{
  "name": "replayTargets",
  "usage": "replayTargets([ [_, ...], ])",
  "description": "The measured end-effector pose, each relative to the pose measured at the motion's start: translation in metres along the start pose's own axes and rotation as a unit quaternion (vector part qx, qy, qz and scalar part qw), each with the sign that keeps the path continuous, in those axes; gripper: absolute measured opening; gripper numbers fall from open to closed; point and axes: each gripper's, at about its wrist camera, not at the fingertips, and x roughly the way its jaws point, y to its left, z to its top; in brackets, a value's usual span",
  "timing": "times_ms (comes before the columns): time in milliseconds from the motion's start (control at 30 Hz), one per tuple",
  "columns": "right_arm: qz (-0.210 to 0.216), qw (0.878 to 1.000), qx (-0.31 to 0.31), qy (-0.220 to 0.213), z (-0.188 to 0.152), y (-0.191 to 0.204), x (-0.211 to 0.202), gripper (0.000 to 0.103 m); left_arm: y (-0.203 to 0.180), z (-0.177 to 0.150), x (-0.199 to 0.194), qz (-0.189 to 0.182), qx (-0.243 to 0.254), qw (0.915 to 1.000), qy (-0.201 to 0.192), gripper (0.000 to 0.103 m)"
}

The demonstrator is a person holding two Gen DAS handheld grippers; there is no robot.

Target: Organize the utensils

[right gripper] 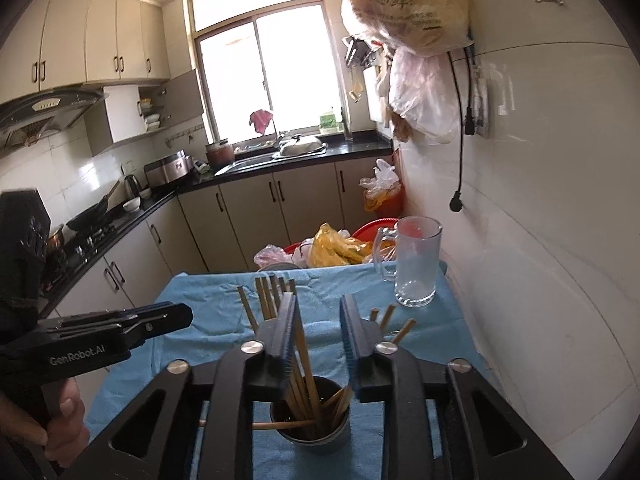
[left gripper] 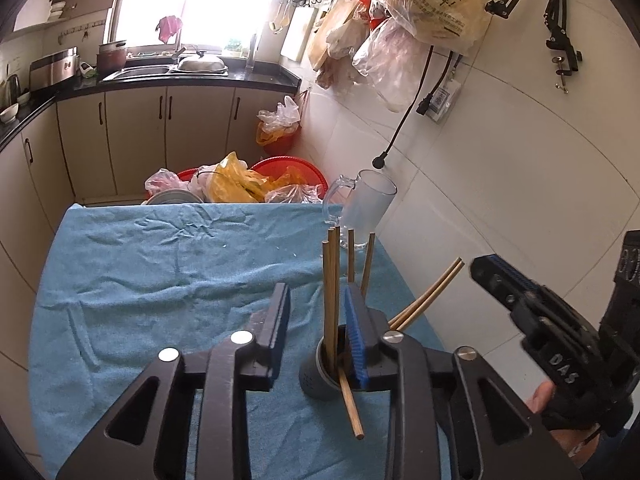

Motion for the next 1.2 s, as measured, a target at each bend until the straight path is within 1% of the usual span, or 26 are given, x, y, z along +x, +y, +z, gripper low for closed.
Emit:
replayTargets([
  [67,-0.007,1.000,0.005,-0.006,0.002,-0.002,-0.007,0.032,0.000,0.000,-0.001,0.003,0.000,1.0000,-0.003,0.035],
  [167,-0.016,1.000,0.013,-0.010,0.003,-0.006,-0.016,0.040,0.000,-0.001,-0.005,0.011,0.000,0.9999,-0.007,0.036],
  [233,-0.023,0.999,0.017,-0.014,0.003,-0.009,-0.022,0.045,0.002,-0.001,-0.009,0.019,-0.003,0.9998,-0.012,0.040],
  [300,-0.030,0.999,0.020,-0.014,0.003,-0.011,-0.029,0.054,0.004,-0.002,-0.014,0.030,-0.004,0.9994,-0.016,0.045],
  [333,-0.034,0.999,0.023,-0.014,0.003,-0.012,-0.033,0.057,0.005,-0.003,-0.018,0.036,-0.004,0.9991,-0.021,0.046],
  [400,-0.042,0.999,0.029,-0.015,0.002,-0.015,-0.042,0.066,0.008,-0.003,-0.026,0.052,-0.003,0.9983,-0.028,0.049],
  [433,-0.046,0.998,0.030,-0.014,0.001,-0.016,-0.046,0.068,0.009,-0.005,-0.032,0.060,-0.003,0.9976,-0.034,0.051],
  [467,-0.051,0.998,0.031,-0.013,0.001,-0.017,-0.049,0.073,0.011,-0.005,-0.036,0.064,-0.003,0.9972,-0.039,0.055],
  [500,-0.055,0.998,0.032,-0.012,0.000,-0.017,-0.054,0.078,0.012,-0.007,-0.043,0.075,-0.002,0.9961,-0.045,0.058],
  [533,-0.058,0.998,0.033,-0.011,0.000,-0.018,-0.057,0.080,0.013,-0.009,-0.050,0.093,-0.001,0.9944,-0.051,0.061],
  [600,-0.070,0.997,0.033,-0.003,-0.002,-0.018,-0.065,0.084,0.013,-0.015,-0.065,0.121,0.004,0.9907,-0.062,0.079],
  [633,-0.077,0.996,0.034,0.002,-0.005,-0.016,-0.069,0.085,0.013,-0.020,-0.072,0.136,0.008,0.9883,-0.068,0.083],
  [700,-0.087,0.996,0.029,0.018,-0.012,-0.012,-0.079,0.091,0.013,-0.030,-0.086,0.163,0.014,0.9835,-0.077,0.093],
  [833,-0.104,0.993,0.017,0.057,-0.029,-0.002,-0.090,0.092,0.010,-0.052,-0.107,0.212,0.022,0.9744,-0.073,0.098],
  [900,-0.116,0.990,0.014,0.084,-0.041,0.002,-0.095,0.093,0.006,-0.064,-0.111,0.233,0.031,0.9699,-0.066,0.103],
  [933,-0.117,0.989,0.012,0.092,-0.046,0.003,-0.097,0.093,0.006,-0.069,-0.112,0.234,0.033,0.9698,-0.061,0.103],
  [1000,-0.119,0.986,0.003,0.113,-0.057,0.006,-0.100,0.093,0.004,-0.080,-0.112,0.228,0.036,0.9722,-0.041,0.103],
  [1033,-0.121,0.986,0.000,0.117,-0.058,0.006,-0.100,0.093,0.003,-0.084,-0.111,0.228,0.039,0.9724,-0.032,0.103],
  [1133,-0.129,0.985,-0.013,0.118,-0.064,0.008,-0.107,0.093,-0.001,-0.096,-0.105,0.229,0.051,0.9720,-0.011,0.103],
  [1200,-0.131,0.984,-0.017,0.116,-0.066,0.010,-0.111,0.093,-0.002,-0.102,-0.105,0.233,0.054,0.9710,-0.006,0.103],
])
